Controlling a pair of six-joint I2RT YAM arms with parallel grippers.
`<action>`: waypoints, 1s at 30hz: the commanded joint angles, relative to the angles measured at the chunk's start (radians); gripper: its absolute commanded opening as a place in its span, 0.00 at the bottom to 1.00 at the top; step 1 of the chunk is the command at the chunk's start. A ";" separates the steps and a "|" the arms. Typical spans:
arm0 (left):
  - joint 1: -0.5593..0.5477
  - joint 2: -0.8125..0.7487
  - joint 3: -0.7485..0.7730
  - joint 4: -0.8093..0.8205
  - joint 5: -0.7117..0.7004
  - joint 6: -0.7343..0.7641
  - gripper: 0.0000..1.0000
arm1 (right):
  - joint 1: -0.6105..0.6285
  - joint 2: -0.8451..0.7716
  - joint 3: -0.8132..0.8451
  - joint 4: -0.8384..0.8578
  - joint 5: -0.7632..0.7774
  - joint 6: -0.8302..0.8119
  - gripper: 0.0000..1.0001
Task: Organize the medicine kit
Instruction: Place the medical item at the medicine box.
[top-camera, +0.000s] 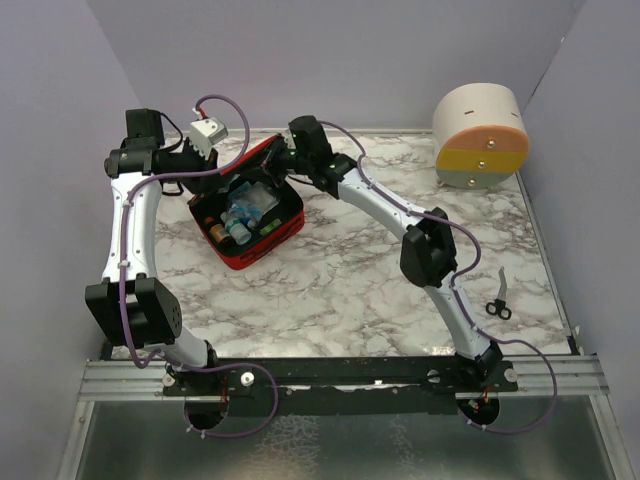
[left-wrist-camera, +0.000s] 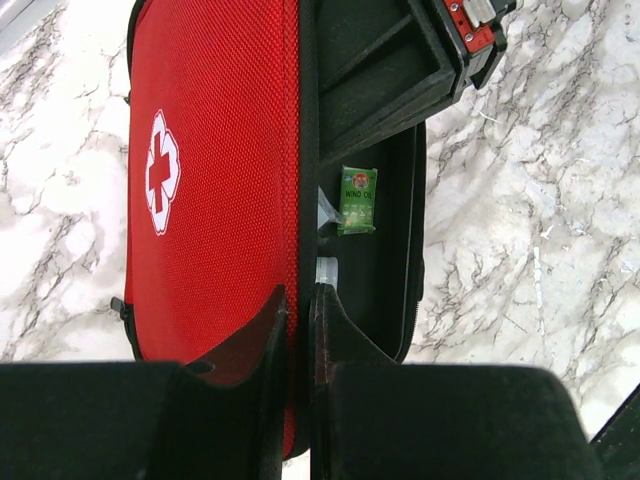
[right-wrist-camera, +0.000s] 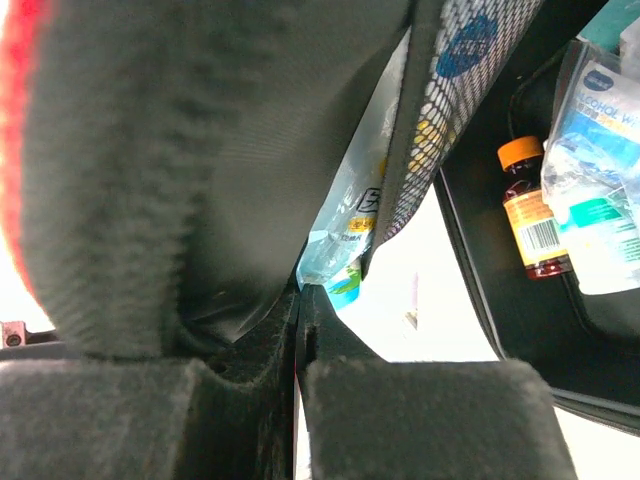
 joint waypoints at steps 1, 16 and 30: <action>-0.036 -0.028 -0.025 -0.079 0.115 -0.003 0.00 | 0.006 -0.017 -0.072 0.176 0.070 0.112 0.01; -0.038 -0.046 -0.057 -0.080 0.118 0.008 0.00 | -0.021 -0.071 -0.194 0.352 0.160 0.228 0.01; -0.038 -0.031 -0.038 -0.080 0.100 0.017 0.00 | -0.073 -0.173 -0.210 0.302 0.101 0.094 0.27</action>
